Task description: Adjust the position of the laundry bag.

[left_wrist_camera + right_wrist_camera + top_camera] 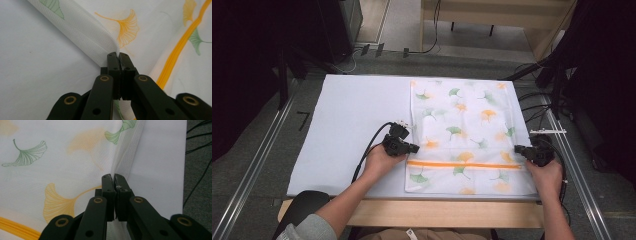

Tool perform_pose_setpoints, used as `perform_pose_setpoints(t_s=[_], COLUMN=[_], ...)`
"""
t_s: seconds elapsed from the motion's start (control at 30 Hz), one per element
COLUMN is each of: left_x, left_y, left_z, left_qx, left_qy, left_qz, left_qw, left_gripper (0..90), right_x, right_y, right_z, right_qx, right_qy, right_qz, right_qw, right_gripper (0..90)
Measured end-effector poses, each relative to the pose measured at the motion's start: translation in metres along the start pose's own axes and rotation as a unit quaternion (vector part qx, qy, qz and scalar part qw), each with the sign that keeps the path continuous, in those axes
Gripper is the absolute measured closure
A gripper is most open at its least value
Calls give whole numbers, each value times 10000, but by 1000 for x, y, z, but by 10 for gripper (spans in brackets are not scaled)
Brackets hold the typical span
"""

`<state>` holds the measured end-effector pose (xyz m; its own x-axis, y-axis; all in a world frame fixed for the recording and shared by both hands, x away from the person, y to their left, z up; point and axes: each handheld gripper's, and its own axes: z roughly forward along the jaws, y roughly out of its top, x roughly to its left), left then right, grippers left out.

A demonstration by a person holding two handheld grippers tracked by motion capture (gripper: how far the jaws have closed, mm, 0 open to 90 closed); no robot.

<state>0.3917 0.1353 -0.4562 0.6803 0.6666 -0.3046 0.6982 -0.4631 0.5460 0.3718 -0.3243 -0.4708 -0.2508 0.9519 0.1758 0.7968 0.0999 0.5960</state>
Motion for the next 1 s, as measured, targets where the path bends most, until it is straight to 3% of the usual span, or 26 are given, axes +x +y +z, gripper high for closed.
perform_pose_setpoints(t_s=[0.1, 0.43, 0.7, 0.77, 1.0], left_x=[6, 24, 38, 41, 54], left_y=[2, -4, -16, -20, -30], left_z=[-8, -39, -60, -66, -85], left_qx=[20, -67, -81, -58, -155], left_qy=[-112, -74, 47, 141, 203], left_qz=[-7, -226, -421, -387, -626], left_qw=[9999, 9997, 9991, 9991, 9977], left_gripper=[900, 900, 900, 900, 900], right_x=[1, 20, 46, 54, 74], right_y=[1, 13, 25, 29, 37], right_z=[-1, 3, 11, 13, 19], right_qx=[-7, 54, 125, 155, 230], right_qy=[106, 448, 688, 775, 969], right_qz=[31, -78, -420, -472, -704], right_qw=[9999, 9989, 9967, 9958, 9925], right_gripper=[896, 900, 900, 899, 900])
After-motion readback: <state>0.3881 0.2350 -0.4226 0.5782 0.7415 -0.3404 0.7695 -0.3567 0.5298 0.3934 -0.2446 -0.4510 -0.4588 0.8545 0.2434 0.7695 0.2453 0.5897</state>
